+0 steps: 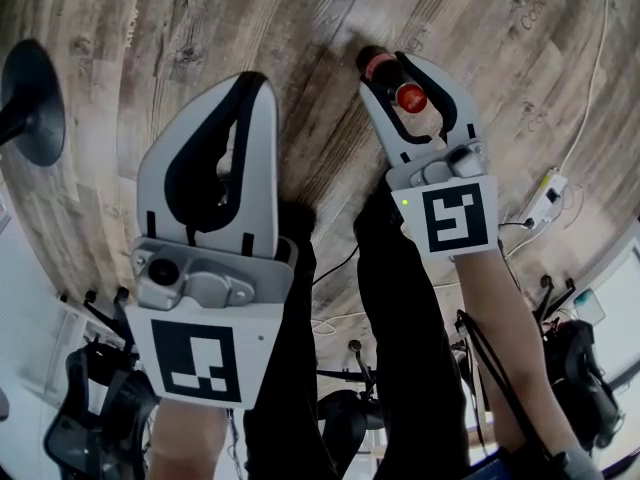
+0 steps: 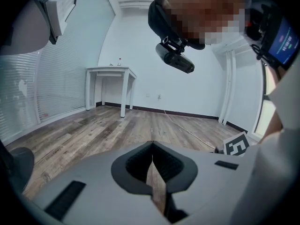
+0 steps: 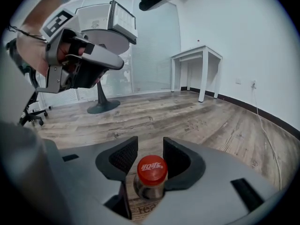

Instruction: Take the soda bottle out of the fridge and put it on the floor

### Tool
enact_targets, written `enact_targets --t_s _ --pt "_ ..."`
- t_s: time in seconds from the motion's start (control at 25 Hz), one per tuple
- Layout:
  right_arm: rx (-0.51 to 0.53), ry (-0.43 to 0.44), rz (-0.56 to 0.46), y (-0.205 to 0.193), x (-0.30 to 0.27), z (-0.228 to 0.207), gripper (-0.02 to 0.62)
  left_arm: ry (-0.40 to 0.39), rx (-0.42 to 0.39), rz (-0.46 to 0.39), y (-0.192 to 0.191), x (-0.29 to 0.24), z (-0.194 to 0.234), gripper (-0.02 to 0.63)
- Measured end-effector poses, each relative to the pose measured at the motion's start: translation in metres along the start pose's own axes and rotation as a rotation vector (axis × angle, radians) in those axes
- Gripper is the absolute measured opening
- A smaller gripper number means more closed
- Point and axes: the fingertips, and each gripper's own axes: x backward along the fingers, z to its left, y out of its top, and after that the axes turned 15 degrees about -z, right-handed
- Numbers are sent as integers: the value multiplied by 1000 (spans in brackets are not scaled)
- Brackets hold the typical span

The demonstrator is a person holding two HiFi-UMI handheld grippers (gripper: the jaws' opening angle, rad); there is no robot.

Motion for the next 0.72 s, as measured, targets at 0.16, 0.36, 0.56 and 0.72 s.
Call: enact_targets --t_s 0.16,0.36,0.56,0.72 --pt "3 -16 -34 17 2 -8 184 4 -4 -13 10 -1 -4 17" --pt "-19 -55 -79 51 11 -24 181 -2 -15 -39 38 -6 -11 17" --pt "-23 -93 -160 111 17 -42 176 15 -32 -89 79 -13 -12 17" --pt "-19 -121 -254 180 23 -58 157 32 -53 -142 126 -18 -12 17"
